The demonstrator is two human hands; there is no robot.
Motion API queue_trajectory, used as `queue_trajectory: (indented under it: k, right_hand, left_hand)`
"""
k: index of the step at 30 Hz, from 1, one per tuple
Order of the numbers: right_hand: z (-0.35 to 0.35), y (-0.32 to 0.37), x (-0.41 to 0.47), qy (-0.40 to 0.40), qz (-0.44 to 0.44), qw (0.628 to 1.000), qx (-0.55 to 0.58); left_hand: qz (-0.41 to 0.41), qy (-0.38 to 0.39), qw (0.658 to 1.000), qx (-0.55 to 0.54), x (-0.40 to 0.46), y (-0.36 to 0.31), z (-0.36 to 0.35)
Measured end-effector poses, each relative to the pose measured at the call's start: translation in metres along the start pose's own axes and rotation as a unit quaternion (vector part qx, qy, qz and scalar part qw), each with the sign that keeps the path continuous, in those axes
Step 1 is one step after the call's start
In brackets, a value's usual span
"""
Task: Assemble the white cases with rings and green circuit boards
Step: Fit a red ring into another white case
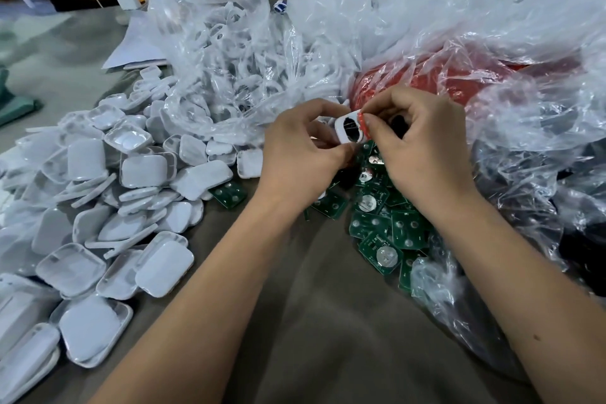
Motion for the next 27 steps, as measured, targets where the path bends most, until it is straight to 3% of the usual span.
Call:
queue_trajectory:
  k: [27]
  right_hand:
    - [-0.001,0.018,-0.001,-0.026,0.098,0.99,-0.094]
  left_hand:
    - [-0.011,-0.055,0.994,-0.099,-0.007,-0.002,-0.007]
Point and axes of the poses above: each hand's wrist, its own x-axis towards the middle knuckle, its own z-axis out of the back of the hand, y = z × x, the point moved 9 cm from there along x, towards the middle knuckle, and after that the axes turned 13 degrees about -x, right-handed, at the moved point
